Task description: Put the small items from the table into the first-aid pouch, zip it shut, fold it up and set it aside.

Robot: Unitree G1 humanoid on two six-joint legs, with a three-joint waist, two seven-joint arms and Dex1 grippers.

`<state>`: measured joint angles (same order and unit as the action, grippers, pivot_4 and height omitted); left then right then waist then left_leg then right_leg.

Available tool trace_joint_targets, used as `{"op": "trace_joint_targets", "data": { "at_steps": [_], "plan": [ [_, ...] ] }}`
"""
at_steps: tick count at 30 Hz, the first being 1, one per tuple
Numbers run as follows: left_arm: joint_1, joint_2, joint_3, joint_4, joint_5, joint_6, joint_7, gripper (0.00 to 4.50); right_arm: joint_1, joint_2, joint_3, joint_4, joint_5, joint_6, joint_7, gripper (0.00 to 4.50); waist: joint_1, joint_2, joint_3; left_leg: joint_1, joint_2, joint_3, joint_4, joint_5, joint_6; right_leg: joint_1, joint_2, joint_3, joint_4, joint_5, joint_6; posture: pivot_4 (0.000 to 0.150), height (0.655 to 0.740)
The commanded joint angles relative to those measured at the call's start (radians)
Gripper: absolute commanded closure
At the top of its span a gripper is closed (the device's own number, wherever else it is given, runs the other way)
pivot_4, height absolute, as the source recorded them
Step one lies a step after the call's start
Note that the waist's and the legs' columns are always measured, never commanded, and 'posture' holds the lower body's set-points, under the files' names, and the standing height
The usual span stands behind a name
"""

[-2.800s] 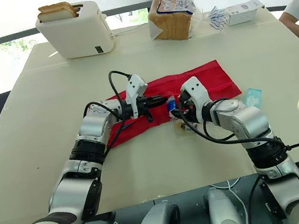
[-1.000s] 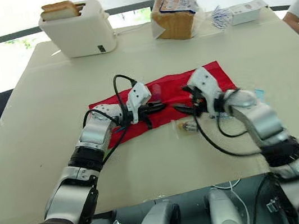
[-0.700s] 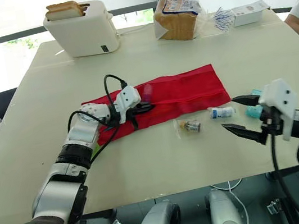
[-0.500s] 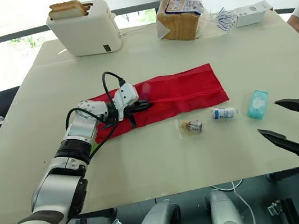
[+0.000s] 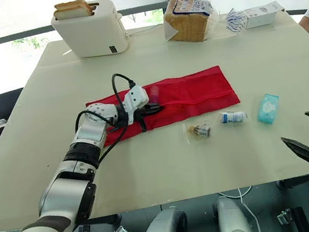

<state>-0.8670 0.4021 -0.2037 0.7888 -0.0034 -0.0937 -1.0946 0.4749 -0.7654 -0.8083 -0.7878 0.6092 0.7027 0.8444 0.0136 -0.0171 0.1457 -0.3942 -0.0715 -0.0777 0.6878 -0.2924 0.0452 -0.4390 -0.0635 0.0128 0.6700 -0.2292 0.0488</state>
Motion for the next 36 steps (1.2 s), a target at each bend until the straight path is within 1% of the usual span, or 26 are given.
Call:
{"op": "trace_joint_targets", "data": {
  "at_steps": [1,3,7,10,12,14,17,18,20,22,23,24,25,26,27,28,30,32,34,36],
  "plan": [
    [-0.018,-0.018,0.015,-0.055,-0.018,0.017,0.001,4.50,-0.110,-0.113,0.197,0.031,-0.067,0.051,-0.065,0.08,-0.002,0.000,0.000,0.000,0.000,0.000,0.000,0.000,0.000,0.000,0.000,0.000,0.000,0.000,0.000,0.150,0.7400],
    [-0.016,-0.024,0.017,-0.067,-0.019,0.029,0.002,4.50,-0.193,-0.159,0.279,0.074,-0.073,0.090,-0.088,0.08,0.003,0.000,0.000,0.000,0.000,0.000,0.001,0.000,0.000,0.000,0.000,0.000,0.000,0.000,0.000,0.150,0.7400],
    [-0.003,-0.034,0.015,-0.095,-0.020,0.043,-0.005,4.50,-0.477,-0.260,0.566,0.279,-0.159,0.096,-0.058,0.08,-0.002,0.000,0.001,-0.001,0.000,0.000,0.001,0.000,0.000,0.000,0.000,-0.002,-0.002,0.000,0.000,0.150,0.7400],
    [0.001,-0.042,0.016,-0.107,-0.018,0.053,-0.003,4.50,-0.623,-0.269,0.727,0.422,-0.238,0.039,-0.016,0.08,0.003,-0.001,0.001,-0.002,0.000,-0.001,0.002,0.000,0.000,0.000,0.000,-0.002,-0.002,0.000,0.000,0.150,0.7400],
    [0.006,-0.048,0.016,-0.123,-0.019,0.062,-0.001,4.50,-0.720,-0.251,0.816,0.514,-0.289,0.004,0.008,0.08,0.000,0.000,0.001,-0.002,0.000,-0.002,0.001,0.000,0.000,0.000,0.000,-0.003,-0.003,0.000,0.000,0.150,0.7400],
    [0.013,-0.054,0.015,-0.141,-0.020,0.071,0.002,4.50,-0.791,-0.229,0.879,0.588,-0.321,-0.021,0.034,0.08,-0.001,0.000,0.001,-0.003,0.000,-0.001,0.001,0.000,0.000,0.000,0.000,-0.003,-0.004,0.000,0.000,0.150,0.7400],
    [0.025,-0.059,0.013,-0.162,-0.019,0.080,0.004,4.50,-0.850,-0.202,0.941,0.673,-0.358,-0.053,0.069,0.08,0.000,0.000,0.001,-0.003,0.000,-0.001,0.001,0.000,0.000,0.000,0.000,-0.003,-0.004,0.001,0.000,0.150,0.7400],
    [0.027,-0.061,0.014,-0.165,-0.019,0.083,0.006,4.50,-0.858,-0.195,0.949,0.687,-0.359,-0.063,0.083,0.58,0.000,0.000,0.001,-0.003,0.000,-0.002,0.001,0.000,0.000,0.000,0.000,-0.003,-0.004,0.001,0.000,0.150,0.7400],
    [0.028,-0.063,0.018,-0.167,-0.022,0.089,0.009,4.50,-0.868,-0.180,0.944,0.691,-0.348,-0.064,0.099,1.20,0.001,0.000,0.001,-0.003,0.000,-0.002,0.001,0.000,0.000,-0.001,0.000,-0.003,-0.004,0.001,0.000,0.150,0.7400],
    [0.027,-0.065,0.023,-0.167,-0.026,0.094,0.012,4.50,-0.870,-0.165,0.924,0.676,-0.331,-0.050,0.103,2.04,0.000,0.000,0.001,-0.003,0.000,-0.002,0.001,0.000,0.000,-0.001,0.000,-0.003,-0.004,0.001,0.000,0.150,0.7400],
    [0.028,-0.065,0.024,-0.167,-0.026,0.095,0.013,4.50,-0.867,-0.160,0.913,0.662,-0.323,-0.040,0.101,2.59,0.000,0.000,0.001,-0.003,0.000,-0.002,0.001,0.000,0.000,-0.001,0.000,-0.003,-0.004,0.001,0.000,0.150,0.7400],
    [0.028,-0.065,0.024,-0.167,-0.026,0.096,0.013,4.50,-0.862,-0.157,0.906,0.650,-0.317,-0.033,0.099,2.77,0.000,0.000,0.001,-0.003,0.000,-0.002,0.001,0.000,0.000,-0.001,0.000,-0.003,-0.004,0.001,0.000,0.150,0.7400],
    [0.030,-0.066,0.024,-0.168,-0.027,0.097,0.013,4.50,-0.849,-0.159,0.895,0.628,-0.311,-0.021,0.093,3.35,0.000,0.000,0.001,-0.003,0.000,-0.002,0.001,0.000,0.000,-0.001,0.000,-0.003,-0.004,0.001,0.000,0.150,0.7400],
    [0.032,-0.066,0.024,-0.169,-0.027,0.097,0.014,4.50,-0.833,-0.159,0.881,0.604,-0.303,-0.005,0.083,3.50,0.000,0.000,0.001,-0.003,0.000,-0.002,0.001,0.000,0.000,-0.001,0.000,-0.003,-0.004,0.001,0.000,0.150,0.7400],
    [0.034,-0.067,0.024,-0.170,-0.027,0.097,0.014,4.50,-0.817,-0.157,0.862,0.578,-0.294,0.010,0.070,3.85,0.001,0.000,0.001,-0.003,0.000,-0.002,0.001,0.000,0.000,-0.001,0.000,-0.003,-0.004,0.001,0.000,0.150,0.7400],
    [0.036,-0.069,0.025,-0.171,-0.030,0.100,0.012,4.50,-0.797,-0.154,0.833,0.537,-0.270,0.055,0.053,4.39,0.002,0.000,0.001,-0.004,0.000,-0.002,0.001,0.000,0.000,-0.001,0.000,-0.003,-0.004,0.001,0.000,0.150,0.7400],
    [0.037,-0.075,0.030,-0.174,-0.039,0.114,0.012,4.50,-0.766,-0.132,0.740,0.397,-0.205,0.222,-0.023,4.46,0.002,0.000,0.001,-0.004,0.000,-0.002,0.001,0.000,0.000,-0.001,0.000,-0.003,-0.004,0.001,0.000,0.150,0.7400],
    [0.034,-0.082,0.036,-0.175,-0.051,0.133,0.014,4.50,-0.780,-0.067,0.652,0.292,-0.102,0.418,-0.088,4.46,0.000,0.000,0.001,-0.004,0.000,-0.003,0.002,0.000,0.000,-0.001,-0.001,-0.003,-0.004,0.001,0.000,0.150,0.7400],
    [0.029,-0.088,0.045,-0.175,-0.064,0.158,0.016,4.50,-0.839,0.061,0.602,0.221,-0.043,0.590,-0.183,4.46,-0.003,0.000,0.001,-0.004,0.001,-0.003,0.001,0.000,0.000,-0.001,0.000,-0.002,-0.004,0.002,-0.001,0.150,0.7400],
    [0.027,-0.088,0.048,-0.175,-0.068,0.169,0.016,4.50,-0.891,0.172,0.601,0.180,-0.067,0.703,-0.299,4.46,-0.004,0.000,0.001,-0.004,0.001,-0.003,0.001,0.000,-0.001,-0.001,0.001,-0.002,-0.004,0.002,-0.001,0.150,0.7400]
  ]
}}
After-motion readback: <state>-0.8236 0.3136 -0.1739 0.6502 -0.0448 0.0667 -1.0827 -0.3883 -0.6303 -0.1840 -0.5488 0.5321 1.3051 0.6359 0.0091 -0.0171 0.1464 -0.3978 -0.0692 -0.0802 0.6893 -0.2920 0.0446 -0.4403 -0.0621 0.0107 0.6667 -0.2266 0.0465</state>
